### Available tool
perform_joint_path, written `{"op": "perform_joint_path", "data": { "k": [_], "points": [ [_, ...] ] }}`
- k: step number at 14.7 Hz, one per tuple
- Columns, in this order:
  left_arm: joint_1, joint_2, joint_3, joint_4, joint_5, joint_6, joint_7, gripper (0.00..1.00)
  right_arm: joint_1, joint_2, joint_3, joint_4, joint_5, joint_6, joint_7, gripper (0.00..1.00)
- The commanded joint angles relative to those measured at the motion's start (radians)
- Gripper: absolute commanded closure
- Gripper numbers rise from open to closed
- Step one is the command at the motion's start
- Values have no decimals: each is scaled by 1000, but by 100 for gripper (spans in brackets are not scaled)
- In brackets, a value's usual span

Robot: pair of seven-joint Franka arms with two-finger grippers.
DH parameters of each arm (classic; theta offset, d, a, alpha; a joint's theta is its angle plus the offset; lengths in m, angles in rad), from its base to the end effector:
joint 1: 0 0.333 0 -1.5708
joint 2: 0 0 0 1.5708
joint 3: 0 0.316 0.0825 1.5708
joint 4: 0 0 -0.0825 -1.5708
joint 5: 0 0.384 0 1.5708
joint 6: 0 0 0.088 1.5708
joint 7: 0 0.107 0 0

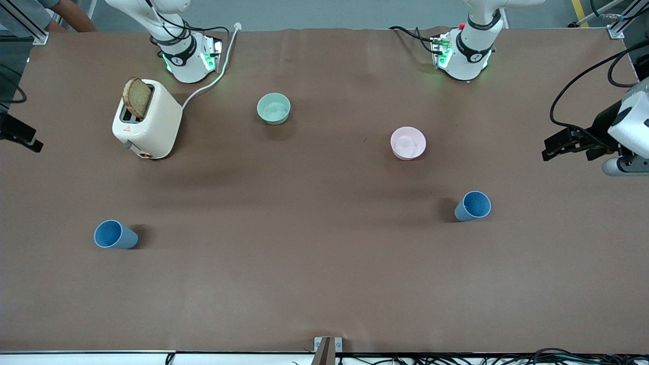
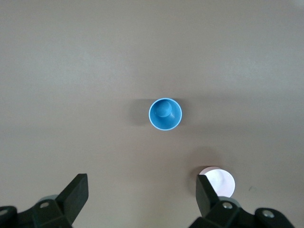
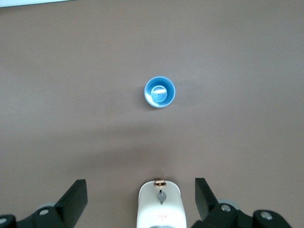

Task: Stack blue cups with both arms
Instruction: 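Reach the left gripper and the right gripper toward the two blue cups, then close both grippers around the sides of the blue cups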

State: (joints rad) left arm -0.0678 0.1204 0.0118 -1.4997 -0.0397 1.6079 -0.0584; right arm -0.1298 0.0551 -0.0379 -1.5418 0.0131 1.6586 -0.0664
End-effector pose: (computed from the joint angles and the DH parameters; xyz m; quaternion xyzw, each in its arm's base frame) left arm 0.5930 -0.0378 0.5923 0.9998 0.0020 -0.0072 0.0187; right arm 0.5724 -0.0950 0.6151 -0.9982 0.0509 -0.0313 0.0019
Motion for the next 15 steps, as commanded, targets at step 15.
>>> {"op": "perform_joint_path", "data": {
  "k": [15],
  "points": [
    [-17, 242, 2, -266, 9, 386, -1, 0, -146, 491, 15, -30, 196, 461, -239, 1]
  ]
}}
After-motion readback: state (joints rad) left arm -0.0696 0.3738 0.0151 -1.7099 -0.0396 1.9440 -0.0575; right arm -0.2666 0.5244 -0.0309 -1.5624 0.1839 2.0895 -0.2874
